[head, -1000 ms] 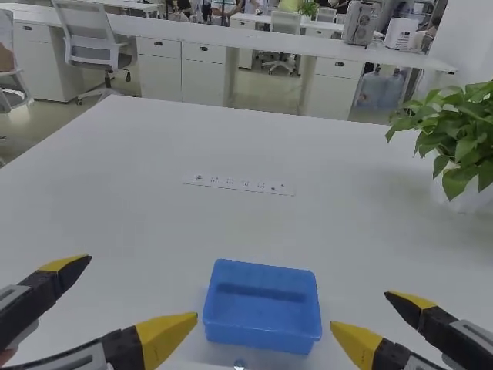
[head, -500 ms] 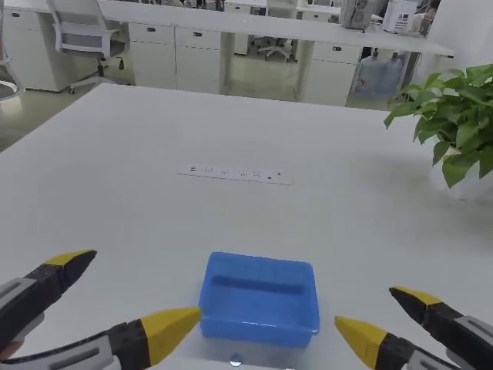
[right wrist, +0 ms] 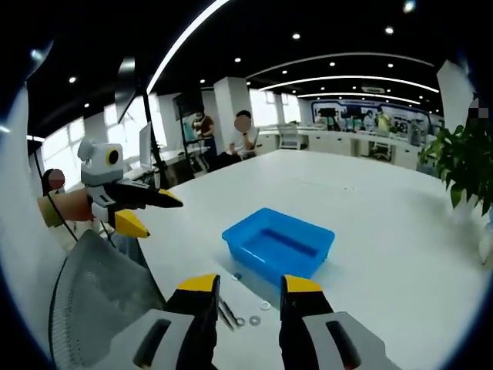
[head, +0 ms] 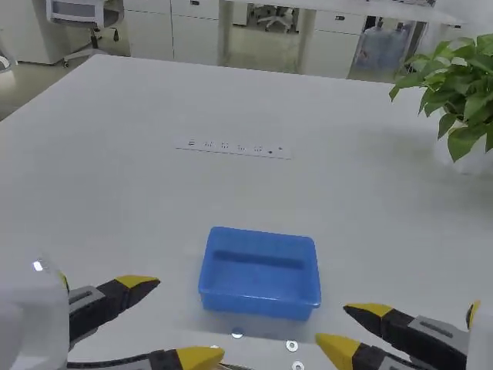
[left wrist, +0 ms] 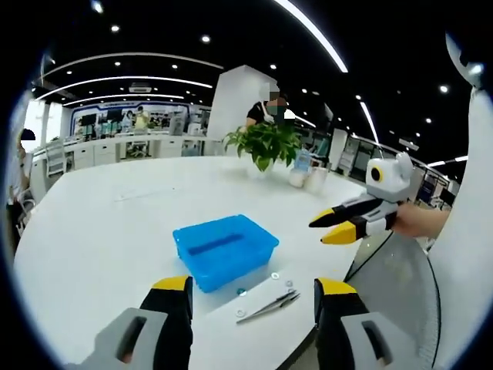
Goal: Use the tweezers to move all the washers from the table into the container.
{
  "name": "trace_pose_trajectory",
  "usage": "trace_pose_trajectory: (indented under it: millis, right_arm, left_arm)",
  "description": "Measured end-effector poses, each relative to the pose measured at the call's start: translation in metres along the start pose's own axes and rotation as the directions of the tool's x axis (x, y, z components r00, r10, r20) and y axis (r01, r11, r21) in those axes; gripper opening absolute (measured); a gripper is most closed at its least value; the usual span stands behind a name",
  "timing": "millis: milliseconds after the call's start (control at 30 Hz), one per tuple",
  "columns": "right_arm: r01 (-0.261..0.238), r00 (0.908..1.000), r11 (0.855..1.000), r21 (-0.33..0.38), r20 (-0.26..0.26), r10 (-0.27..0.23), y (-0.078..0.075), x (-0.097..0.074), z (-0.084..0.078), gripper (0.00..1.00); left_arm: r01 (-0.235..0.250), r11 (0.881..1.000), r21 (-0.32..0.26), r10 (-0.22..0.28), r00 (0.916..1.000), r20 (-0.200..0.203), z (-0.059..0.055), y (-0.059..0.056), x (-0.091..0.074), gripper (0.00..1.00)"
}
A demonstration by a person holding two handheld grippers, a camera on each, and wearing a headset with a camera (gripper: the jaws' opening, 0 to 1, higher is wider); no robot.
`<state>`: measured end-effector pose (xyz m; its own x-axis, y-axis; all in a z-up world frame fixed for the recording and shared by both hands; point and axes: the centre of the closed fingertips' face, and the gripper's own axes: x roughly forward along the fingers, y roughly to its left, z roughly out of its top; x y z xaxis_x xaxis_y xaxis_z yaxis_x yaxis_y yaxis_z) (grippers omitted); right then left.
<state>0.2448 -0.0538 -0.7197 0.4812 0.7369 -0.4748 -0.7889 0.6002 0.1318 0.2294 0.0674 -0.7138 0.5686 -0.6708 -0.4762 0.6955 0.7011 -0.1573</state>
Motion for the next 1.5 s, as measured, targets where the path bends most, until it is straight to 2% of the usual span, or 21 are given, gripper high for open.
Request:
trace_pose_trajectory:
  millis: [33,100,200,267,300,367,533,633,700,800,900,933,1000,1033,1133,1167,1200,1233,1333,1400,1500]
  right_arm:
    - [-0.022,0.9994,1.0,-0.02,-0.026,0.022,0.004,0.004,-0.005,0.23]
    - [-0.049,0.9956,0.997,-0.064,-0.083,0.043,0.007,0.011,-0.013,0.19]
    - [-0.095,0.9847,0.988,-0.126,-0.158,0.074,0.011,0.021,-0.024,0.16]
    - [-0.124,0.9781,0.981,-0.146,-0.185,0.096,0.014,0.028,-0.027,0.15]
    - [-0.135,0.9758,0.98,-0.149,-0.192,0.105,0.015,0.031,-0.028,0.15]
    - [-0.15,0.9713,0.976,-0.158,-0.208,0.115,0.017,0.037,-0.031,0.16]
    - [-0.208,0.9507,0.958,-0.199,-0.271,0.15,0.025,0.048,-0.04,0.16]
    - [-0.223,0.9443,0.955,-0.198,-0.287,0.161,0.028,0.05,-0.046,0.17]
    - [-0.232,0.9395,0.953,-0.195,-0.299,0.167,0.03,0.05,-0.05,0.17]
    - [-0.236,0.9359,0.952,-0.192,-0.309,0.17,0.03,0.049,-0.054,0.16]
    - [-0.23,0.9338,0.954,-0.194,-0.32,0.161,0.028,0.047,-0.058,0.16]
    - [-0.229,0.9325,0.955,-0.188,-0.324,0.16,0.027,0.046,-0.06,0.16]
    - [-0.225,0.9319,0.957,-0.183,-0.327,0.157,0.026,0.045,-0.062,0.16]
    - [-0.224,0.9315,0.958,-0.181,-0.329,0.156,0.026,0.044,-0.063,0.16]
    - [-0.22,0.9304,0.959,-0.178,-0.334,0.152,0.024,0.044,-0.065,0.16]
    - [-0.219,0.9303,0.96,-0.177,-0.335,0.15,0.024,0.044,-0.066,0.16]
    - [-0.218,0.93,0.96,-0.176,-0.336,0.15,0.024,0.044,-0.066,0.16]
    - [-0.217,0.9299,0.96,-0.175,-0.336,0.149,0.023,0.044,-0.066,0.16]
    - [-0.219,0.9272,0.959,-0.179,-0.344,0.147,0.023,0.045,-0.068,0.15]
    - [-0.223,0.9233,0.956,-0.189,-0.356,0.145,0.023,0.046,-0.07,0.16]
    - [-0.227,0.9182,0.953,-0.2,-0.37,0.141,0.022,0.047,-0.074,0.16]
  left_arm:
    - [0.008,1.0,0.025,-0.007,0.9993,-0.038,-0.006,0.001,0.003,0.56]
    - [0.027,0.997,0.07,-0.021,0.9967,-0.078,-0.013,0.001,0.008,0.47]
    - [0.07,0.994,0.081,-0.06,0.9908,-0.122,-0.02,-0.002,0.017,0.36]
    - [0.097,0.989,0.109,-0.08,0.9846,-0.155,-0.026,-0.002,0.022,0.3]
    - [0.113,0.986,0.121,-0.088,0.9769,-0.195,-0.033,-0.001,0.025,0.27]
    - [0.115,0.982,0.149,-0.077,0.9679,-0.239,-0.042,0.006,0.03,0.2]
    - [0.123,0.985,0.121,-0.087,0.9592,-0.269,-0.052,0.019,0.038,0.11]
    - [0.153,0.974,0.167,-0.091,0.9392,-0.331,-0.063,0.021,0.043,0.07]
    - [0.164,0.969,0.186,-0.083,0.9207,-0.381,-0.074,0.024,0.048,0.02]
    - [0.186,0.963,0.194,-0.094,0.9101,-0.404,-0.08,0.022,0.055,0.06]
    - [0.231,0.947,0.222,-0.122,0.9002,-0.418,-0.081,0.015,0.06,0.06]
    - [0.248,0.935,0.254,-0.118,0.8913,-0.438,-0.083,0.014,0.061,0.06]
    - [0.268,0.922,0.28,-0.115,0.8789,-0.463,-0.088,0.013,0.065,0.06]
    - [0.268,0.92,0.286,-0.112,0.8788,-0.464,-0.088,0.013,0.066,0.06]
    - [0.31,0.889,0.337,-0.11,0.859,-0.5,-0.093,0.01,0.068,0.05]
    - [0.319,0.866,0.384,-0.102,0.8661,-0.489,-0.089,0.011,0.07,0.03]
    - [0.329,0.864,0.382,-0.099,0.8536,-0.512,-0.093,0.01,0.068,0.02]
    - [0.327,0.86,0.391,-0.097,0.8586,-0.503,-0.091,0.01,0.069,0.01]
    - [0.363,0.832,0.419,-0.107,0.8467,-0.521,-0.093,0.007,0.068,0.0]
    - [0.387,0.812,0.437,-0.12,0.8433,-0.524,-0.093,0.003,0.066,0.0]
    - [0.383,0.809,0.446,-0.123,0.8523,-0.508,-0.086,-0.002,0.063,0.0]
